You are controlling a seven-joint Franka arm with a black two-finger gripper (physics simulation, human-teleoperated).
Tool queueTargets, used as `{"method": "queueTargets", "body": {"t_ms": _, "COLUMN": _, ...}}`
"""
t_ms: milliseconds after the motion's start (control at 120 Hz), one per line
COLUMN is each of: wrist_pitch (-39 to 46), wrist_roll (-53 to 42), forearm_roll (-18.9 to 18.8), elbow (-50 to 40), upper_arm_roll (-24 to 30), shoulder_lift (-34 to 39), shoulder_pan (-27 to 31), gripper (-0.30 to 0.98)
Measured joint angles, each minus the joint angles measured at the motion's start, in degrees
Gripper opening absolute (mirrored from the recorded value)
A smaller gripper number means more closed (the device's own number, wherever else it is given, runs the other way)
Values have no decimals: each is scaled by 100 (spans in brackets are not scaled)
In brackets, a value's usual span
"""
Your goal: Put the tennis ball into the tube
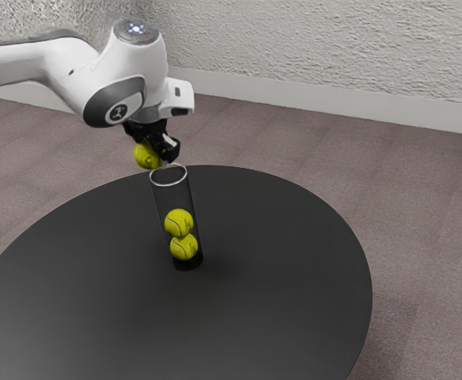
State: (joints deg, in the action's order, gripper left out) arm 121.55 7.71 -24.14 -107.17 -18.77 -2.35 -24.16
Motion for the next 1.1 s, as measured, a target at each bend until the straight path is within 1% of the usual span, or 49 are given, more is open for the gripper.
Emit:
{"method": "queueTargets", "body": {"t_ms": 175, "wrist_pitch": 0, "wrist_roll": 12, "forearm_roll": -37, "elbow": 13, "upper_arm_roll": 0, "shoulder_lift": -46, "shoulder_pan": 54, "gripper": 27}}
{"method": "queueTargets", "body": {"t_ms": 258, "wrist_pitch": -1, "wrist_roll": 23, "forearm_roll": -150, "elbow": 23, "upper_arm_roll": -1, "shoulder_lift": -54, "shoulder_pan": 84, "gripper": 26}}
{"method": "queueTargets", "body": {"t_ms": 442, "wrist_pitch": -1, "wrist_roll": 51, "forearm_roll": -275, "elbow": 26, "upper_arm_roll": -1, "shoulder_lift": -59, "shoulder_pan": -50, "gripper": 27}}
{"method": "queueTargets", "body": {"t_ms": 533, "wrist_pitch": 0, "wrist_roll": 22, "forearm_roll": -277, "elbow": 27, "upper_arm_roll": -2, "shoulder_lift": -62, "shoulder_pan": -102, "gripper": 37}}
{"method": "queueTargets", "body": {"t_ms": 667, "wrist_pitch": -4, "wrist_roll": -47, "forearm_roll": -493, "elbow": 54, "upper_arm_roll": 142, "shoulder_lift": -93, "shoulder_pan": -67, "gripper": 51}}
{"method": "queueTargets", "body": {"t_ms": 700, "wrist_pitch": -4, "wrist_roll": -63, "forearm_roll": -553, "elbow": 58, "upper_arm_roll": 170, "shoulder_lift": -100, "shoulder_pan": -76, "gripper": 54}}
{"method": "queueTargets", "body": {"t_ms": 767, "wrist_pitch": -7, "wrist_roll": -90, "forearm_roll": -800, "elbow": 94, "upper_arm_roll": 350, "shoulder_lift": -105, "shoulder_pan": -22, "gripper": 58}}
{"method": "queueTargets", "body": {"t_ms": 800, "wrist_pitch": -17, "wrist_roll": -105, "forearm_roll": -820, "elbow": 112, "upper_arm_roll": 377, "shoulder_lift": -77, "shoulder_pan": -69, "gripper": 59}}
{"method": "queueTargets", "body": {"t_ms": 850, "wrist_pitch": -215, "wrist_roll": -141, "forearm_roll": -565, "elbow": 379, "upper_arm_roll": 381, "shoulder_lift": 7, "shoulder_pan": -147, "gripper": 61}}
{"method": "queueTargets", "body": {"t_ms": 900, "wrist_pitch": -497, "wrist_roll": -254, "forearm_roll": -83, "elbow": 642, "upper_arm_roll": 535, "shoulder_lift": 127, "shoulder_pan": -2, "gripper": 63}}
{"method": "queueTargets", "body": {"t_ms": 942, "wrist_pitch": -733, "wrist_roll": -383, "forearm_roll": 362, "elbow": 742, "upper_arm_roll": 1291, "shoulder_lift": 222, "shoulder_pan": 793, "gripper": 64}}
{"method": "queueTargets", "body": {"t_ms": 967, "wrist_pitch": -892, "wrist_roll": -451, "forearm_roll": 573, "elbow": 817, "upper_arm_roll": 1545, "shoulder_lift": 264, "shoulder_pan": 1080, "gripper": 64}}
{"method": "queueTargets", "body": {"t_ms": 1033, "wrist_pitch": -1325, "wrist_roll": -583, "forearm_roll": 968, "elbow": 1083, "upper_arm_roll": 1107, "shoulder_lift": 279, "shoulder_pan": 739, "gripper": 66}}
{"method": "queueTargets", "body": {"t_ms": 1100, "wrist_pitch": -1649, "wrist_roll": -694, "forearm_roll": 1210, "elbow": 1168, "upper_arm_roll": 957, "shoulder_lift": 270, "shoulder_pan": 704, "gripper": 66}}
